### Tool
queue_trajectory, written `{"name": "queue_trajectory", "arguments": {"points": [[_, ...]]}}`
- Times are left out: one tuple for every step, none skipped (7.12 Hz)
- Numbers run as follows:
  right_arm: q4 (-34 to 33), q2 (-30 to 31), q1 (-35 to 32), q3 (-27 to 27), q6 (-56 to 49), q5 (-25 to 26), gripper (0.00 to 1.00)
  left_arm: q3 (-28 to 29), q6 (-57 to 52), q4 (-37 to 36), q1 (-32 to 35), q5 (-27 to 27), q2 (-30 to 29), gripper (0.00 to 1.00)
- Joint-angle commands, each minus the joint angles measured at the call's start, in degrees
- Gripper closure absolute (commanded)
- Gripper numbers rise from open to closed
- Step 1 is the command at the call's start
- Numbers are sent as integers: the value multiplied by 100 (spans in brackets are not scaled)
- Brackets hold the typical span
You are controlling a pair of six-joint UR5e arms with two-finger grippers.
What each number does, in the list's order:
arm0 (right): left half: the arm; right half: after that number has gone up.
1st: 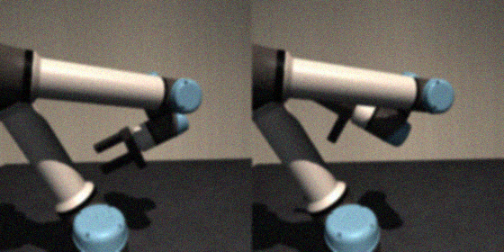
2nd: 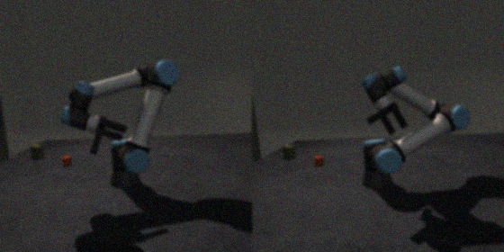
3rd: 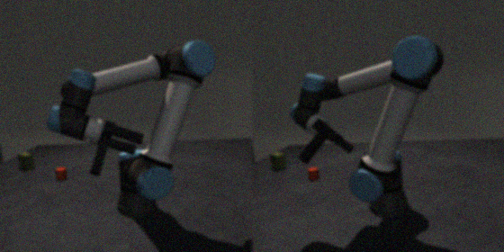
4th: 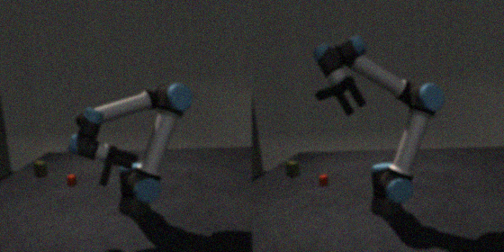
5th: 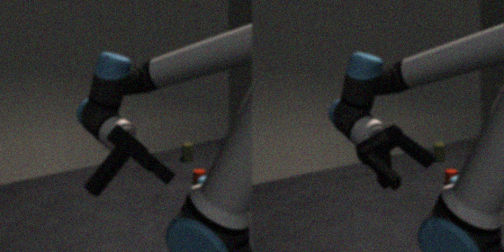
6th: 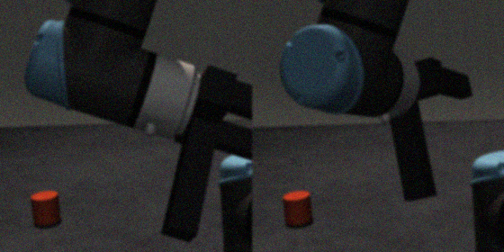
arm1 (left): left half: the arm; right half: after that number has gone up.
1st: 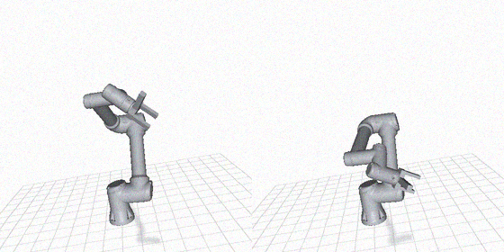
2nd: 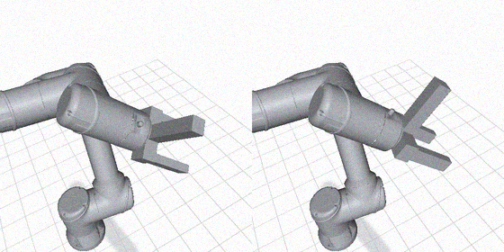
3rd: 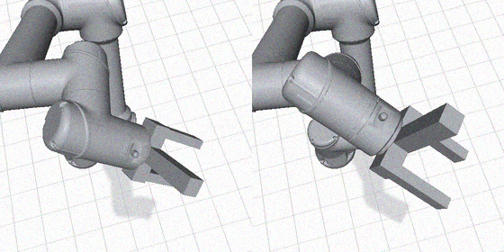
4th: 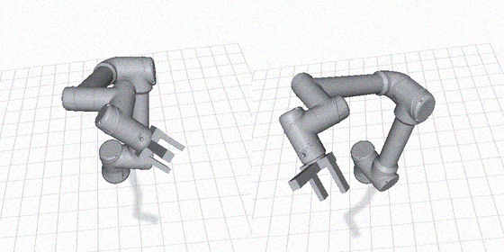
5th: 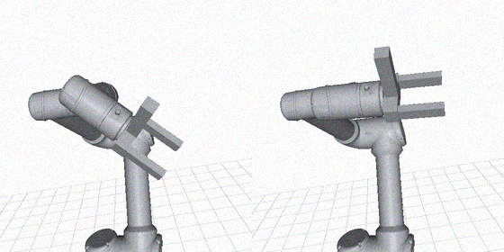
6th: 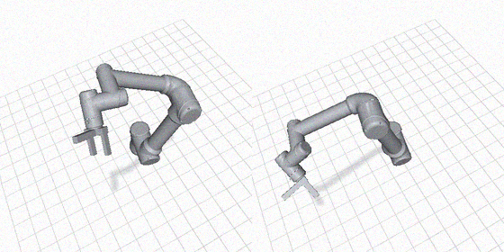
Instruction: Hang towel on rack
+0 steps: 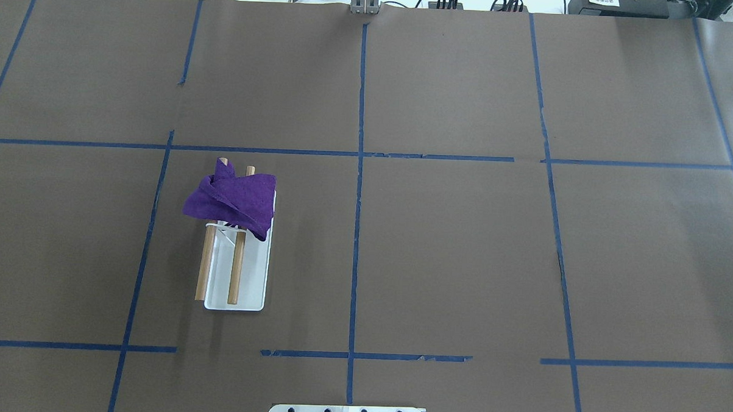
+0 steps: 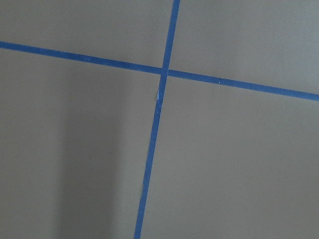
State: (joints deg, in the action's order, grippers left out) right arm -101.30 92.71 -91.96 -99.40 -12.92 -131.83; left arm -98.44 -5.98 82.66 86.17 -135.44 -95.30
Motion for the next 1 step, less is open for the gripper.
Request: {"name": "queue_trajectory", "arguments": {"points": [[5, 10, 11, 218, -43, 26, 0, 71, 9, -30, 67, -8, -15, 0]]}}
